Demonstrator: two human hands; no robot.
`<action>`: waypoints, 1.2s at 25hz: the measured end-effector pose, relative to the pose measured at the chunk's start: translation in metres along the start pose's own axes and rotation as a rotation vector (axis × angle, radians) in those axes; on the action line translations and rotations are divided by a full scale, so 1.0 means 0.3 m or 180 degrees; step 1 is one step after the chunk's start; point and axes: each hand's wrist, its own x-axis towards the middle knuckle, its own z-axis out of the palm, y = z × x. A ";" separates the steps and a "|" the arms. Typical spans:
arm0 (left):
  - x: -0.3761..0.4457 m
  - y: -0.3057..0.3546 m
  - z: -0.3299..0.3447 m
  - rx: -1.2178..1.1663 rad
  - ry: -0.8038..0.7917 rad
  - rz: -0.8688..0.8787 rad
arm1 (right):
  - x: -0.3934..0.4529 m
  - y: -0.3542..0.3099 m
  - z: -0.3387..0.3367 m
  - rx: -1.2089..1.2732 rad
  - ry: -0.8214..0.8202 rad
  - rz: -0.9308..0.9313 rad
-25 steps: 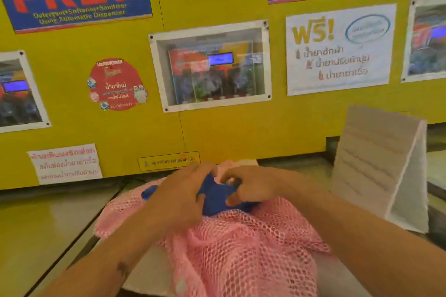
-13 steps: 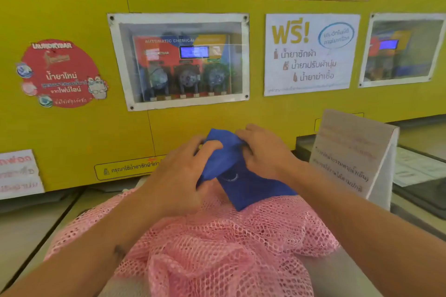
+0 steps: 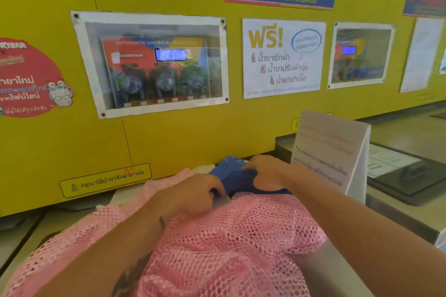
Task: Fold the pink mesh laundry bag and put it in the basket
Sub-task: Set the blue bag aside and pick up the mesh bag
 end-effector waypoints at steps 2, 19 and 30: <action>-0.032 0.003 -0.011 -0.0021 0.0379 0.0022 | 0.000 0.019 0.014 -0.0545 -0.0150 0.0314; -0.349 0.074 -0.095 -0.0474 0.1479 -0.0514 | -0.105 -0.132 -0.151 0.0982 -0.0243 -0.0623; -0.609 -0.068 -0.418 0.0253 0.3511 -0.1796 | -0.159 -0.453 -0.234 0.1741 0.0966 -0.1810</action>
